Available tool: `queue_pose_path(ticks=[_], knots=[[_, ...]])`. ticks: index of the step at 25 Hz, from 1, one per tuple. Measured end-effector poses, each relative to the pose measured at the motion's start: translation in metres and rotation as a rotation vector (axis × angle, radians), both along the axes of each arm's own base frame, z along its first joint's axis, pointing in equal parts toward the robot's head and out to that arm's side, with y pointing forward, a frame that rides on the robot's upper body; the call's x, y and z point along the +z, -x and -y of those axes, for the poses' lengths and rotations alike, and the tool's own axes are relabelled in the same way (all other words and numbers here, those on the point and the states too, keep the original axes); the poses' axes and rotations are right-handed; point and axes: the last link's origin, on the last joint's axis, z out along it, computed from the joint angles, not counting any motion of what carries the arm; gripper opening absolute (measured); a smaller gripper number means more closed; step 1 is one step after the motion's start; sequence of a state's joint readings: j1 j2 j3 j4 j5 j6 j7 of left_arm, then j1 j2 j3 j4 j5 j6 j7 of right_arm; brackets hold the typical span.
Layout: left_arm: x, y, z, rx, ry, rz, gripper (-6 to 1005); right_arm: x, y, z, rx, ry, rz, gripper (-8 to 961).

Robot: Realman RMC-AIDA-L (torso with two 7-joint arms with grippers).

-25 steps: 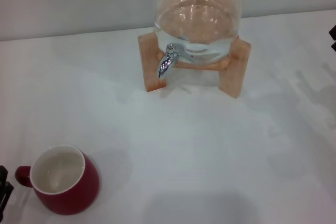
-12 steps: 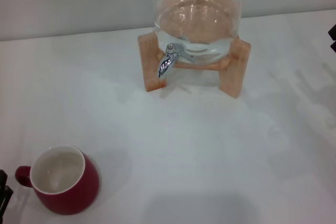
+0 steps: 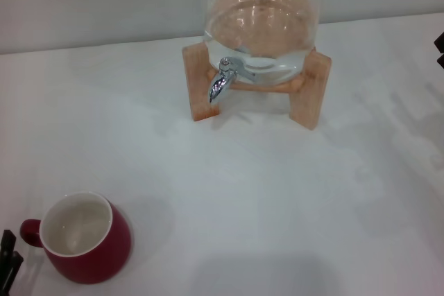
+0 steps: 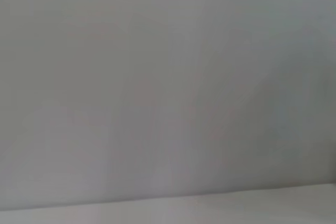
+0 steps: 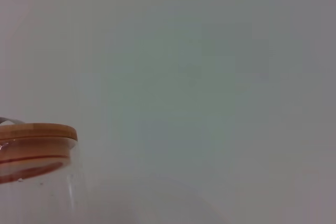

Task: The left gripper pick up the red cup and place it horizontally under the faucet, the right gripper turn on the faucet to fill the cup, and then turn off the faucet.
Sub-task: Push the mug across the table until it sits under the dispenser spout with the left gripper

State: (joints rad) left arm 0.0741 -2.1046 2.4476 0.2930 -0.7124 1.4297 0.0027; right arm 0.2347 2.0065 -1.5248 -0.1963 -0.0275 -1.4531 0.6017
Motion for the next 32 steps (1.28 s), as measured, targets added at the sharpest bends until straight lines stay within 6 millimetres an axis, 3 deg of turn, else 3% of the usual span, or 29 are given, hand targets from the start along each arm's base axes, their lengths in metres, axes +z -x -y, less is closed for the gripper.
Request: queue_pose_path(ticks=[32], knots=[[-0.0056, -0.0023, 0.0038, -0.005, 0.023, -0.004, 868, 0.0019, 0.0008, 0.0001, 0.008, -0.009, -0.001, 857]])
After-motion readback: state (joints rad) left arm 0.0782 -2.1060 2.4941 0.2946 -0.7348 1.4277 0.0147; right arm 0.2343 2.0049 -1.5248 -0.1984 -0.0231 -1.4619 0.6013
